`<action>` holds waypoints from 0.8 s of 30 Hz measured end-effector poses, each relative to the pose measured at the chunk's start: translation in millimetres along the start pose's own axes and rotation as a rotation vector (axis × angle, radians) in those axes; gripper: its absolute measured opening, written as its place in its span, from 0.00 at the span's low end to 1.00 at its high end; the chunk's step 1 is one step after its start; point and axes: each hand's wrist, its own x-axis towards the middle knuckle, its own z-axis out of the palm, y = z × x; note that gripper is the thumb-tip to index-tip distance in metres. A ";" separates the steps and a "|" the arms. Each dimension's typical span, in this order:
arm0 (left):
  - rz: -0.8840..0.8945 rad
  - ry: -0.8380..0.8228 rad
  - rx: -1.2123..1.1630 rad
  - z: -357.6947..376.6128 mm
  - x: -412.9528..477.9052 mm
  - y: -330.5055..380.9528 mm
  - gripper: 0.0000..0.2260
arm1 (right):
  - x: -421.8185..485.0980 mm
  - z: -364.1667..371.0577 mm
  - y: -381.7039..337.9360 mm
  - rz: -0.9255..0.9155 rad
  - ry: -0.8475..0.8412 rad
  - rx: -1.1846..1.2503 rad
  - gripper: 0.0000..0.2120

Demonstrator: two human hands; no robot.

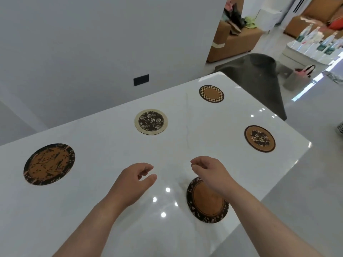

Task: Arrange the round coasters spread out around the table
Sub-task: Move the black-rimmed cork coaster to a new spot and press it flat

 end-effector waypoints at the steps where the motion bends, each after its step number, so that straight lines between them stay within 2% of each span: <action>1: -0.005 -0.011 0.007 10.0 -1.8 3.4 0.08 | -5.1 -6.1 7.8 0.012 0.012 -0.002 0.07; 10: -0.149 -0.127 0.083 99.2 -8.7 13.0 0.15 | -25.6 -48.3 84.5 0.103 0.031 -0.047 0.05; 17: -0.283 -0.134 0.081 150.1 -3.7 4.7 0.17 | -15.4 -54.3 136.7 0.182 0.059 -0.126 0.06; 19: -0.326 -0.162 0.082 160.3 -4.3 4.1 0.16 | -11.2 -52.6 145.4 0.213 0.064 -0.179 0.08; 21: -0.319 -0.155 0.108 167.6 -3.4 6.1 0.04 | -7.2 -49.7 153.0 0.247 0.057 -0.247 0.13; 24: -0.331 -0.135 0.061 178.2 0.6 11.3 0.13 | -2.7 -43.5 162.7 0.284 0.073 -0.299 0.18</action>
